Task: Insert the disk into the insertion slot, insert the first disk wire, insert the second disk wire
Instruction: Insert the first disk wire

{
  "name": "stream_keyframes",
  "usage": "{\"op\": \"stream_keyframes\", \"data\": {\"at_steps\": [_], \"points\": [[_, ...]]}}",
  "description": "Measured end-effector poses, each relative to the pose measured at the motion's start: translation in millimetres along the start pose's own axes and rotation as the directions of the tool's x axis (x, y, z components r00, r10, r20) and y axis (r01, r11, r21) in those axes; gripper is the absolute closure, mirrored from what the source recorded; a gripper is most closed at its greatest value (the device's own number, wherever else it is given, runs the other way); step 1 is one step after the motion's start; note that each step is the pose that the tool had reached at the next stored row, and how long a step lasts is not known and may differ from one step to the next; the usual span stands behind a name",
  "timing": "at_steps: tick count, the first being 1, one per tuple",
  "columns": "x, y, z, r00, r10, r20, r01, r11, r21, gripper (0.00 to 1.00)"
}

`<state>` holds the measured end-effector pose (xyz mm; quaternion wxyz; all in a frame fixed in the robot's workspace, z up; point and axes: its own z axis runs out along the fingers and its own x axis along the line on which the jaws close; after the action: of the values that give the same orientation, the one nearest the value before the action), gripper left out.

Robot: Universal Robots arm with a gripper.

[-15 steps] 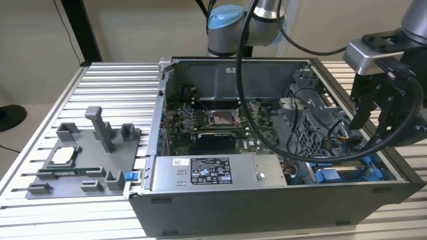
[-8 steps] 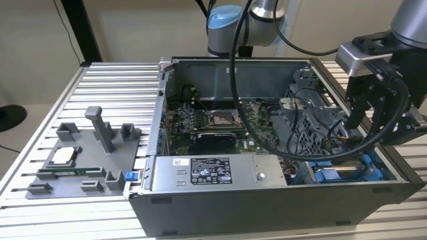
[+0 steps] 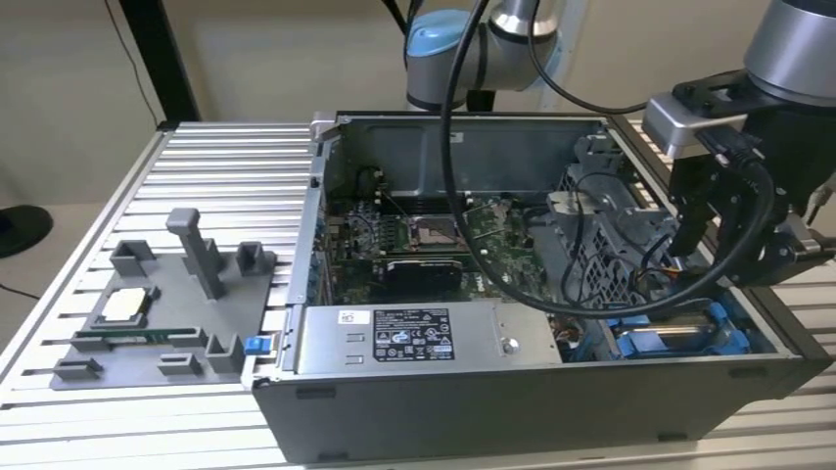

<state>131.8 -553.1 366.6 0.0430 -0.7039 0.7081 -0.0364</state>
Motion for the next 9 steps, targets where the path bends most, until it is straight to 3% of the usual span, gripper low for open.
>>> {"op": "stream_keyframes", "data": {"at_steps": [5, 9], "points": [[-1.4, 1.7, 1.4, 1.0, -0.002, -0.0085, 0.002, 1.0, 0.0056, 0.0], [-1.5, 3.1, 2.3, 0.9999, -0.003, -0.0104, 0.003, 1.0, 0.0058, 0.0]]}}
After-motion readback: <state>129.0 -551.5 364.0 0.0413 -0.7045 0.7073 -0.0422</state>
